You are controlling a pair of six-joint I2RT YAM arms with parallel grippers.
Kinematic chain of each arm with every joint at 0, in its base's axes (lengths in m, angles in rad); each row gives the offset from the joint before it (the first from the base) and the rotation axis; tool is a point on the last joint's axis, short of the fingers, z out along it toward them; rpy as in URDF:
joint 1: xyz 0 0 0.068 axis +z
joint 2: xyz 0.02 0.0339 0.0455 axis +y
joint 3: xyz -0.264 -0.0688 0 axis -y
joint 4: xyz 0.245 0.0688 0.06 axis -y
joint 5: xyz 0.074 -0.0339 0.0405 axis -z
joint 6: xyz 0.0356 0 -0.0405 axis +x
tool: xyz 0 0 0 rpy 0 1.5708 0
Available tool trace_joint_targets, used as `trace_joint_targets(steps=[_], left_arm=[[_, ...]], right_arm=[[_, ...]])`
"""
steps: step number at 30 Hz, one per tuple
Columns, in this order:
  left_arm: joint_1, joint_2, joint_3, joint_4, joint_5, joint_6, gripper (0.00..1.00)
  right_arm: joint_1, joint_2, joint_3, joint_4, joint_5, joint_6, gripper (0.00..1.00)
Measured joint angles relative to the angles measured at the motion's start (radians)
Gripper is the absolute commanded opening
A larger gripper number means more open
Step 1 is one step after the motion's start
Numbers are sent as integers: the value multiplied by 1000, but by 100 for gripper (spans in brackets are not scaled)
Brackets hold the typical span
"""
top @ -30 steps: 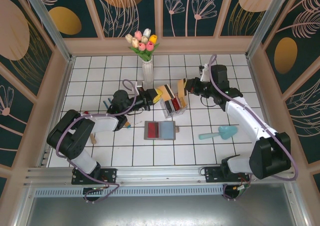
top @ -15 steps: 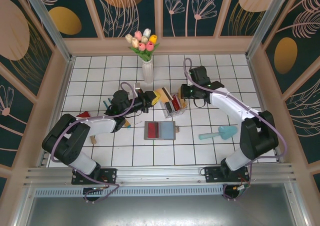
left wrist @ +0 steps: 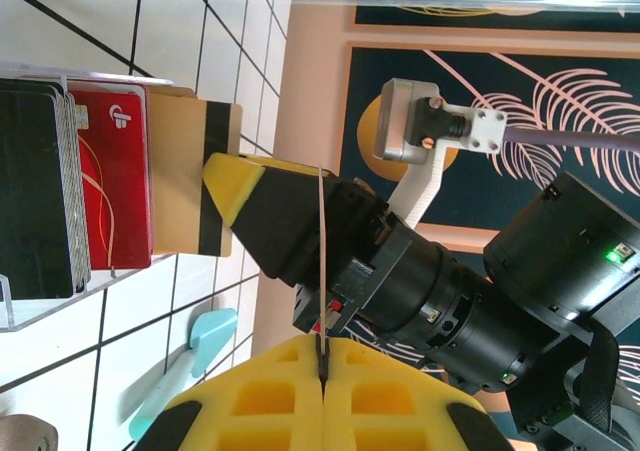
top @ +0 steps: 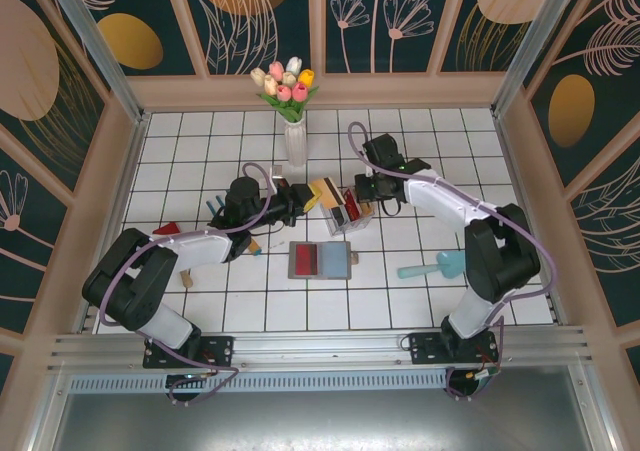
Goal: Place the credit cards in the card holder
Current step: Place the credit card in the storage box, then insert the credit card into the card slot.
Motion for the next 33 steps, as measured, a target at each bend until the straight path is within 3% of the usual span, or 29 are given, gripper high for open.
trace_joint_targets(steps=[5,11,16,23,27,33], left_arm=[[0,1,10,-7,4,12,0],[0,1,24,-18,19,38,0],[0,1,29,-21,32,78,0],[0,-4,29,-21,76,144,0],[0,-16,29,-18,111,175,0],[0,-40,29,-11,161,216,0]], right_arm=[[8,8,5,-19,5,2,25],[9,-2,5,-34,28,15,32],[5,-116,3,-36,21,72,36],[-70,-398,-111,129,-288,213,50],[-56,-403,-144,197,-467,269,50],[-43,-378,-210,227,-589,307,49]])
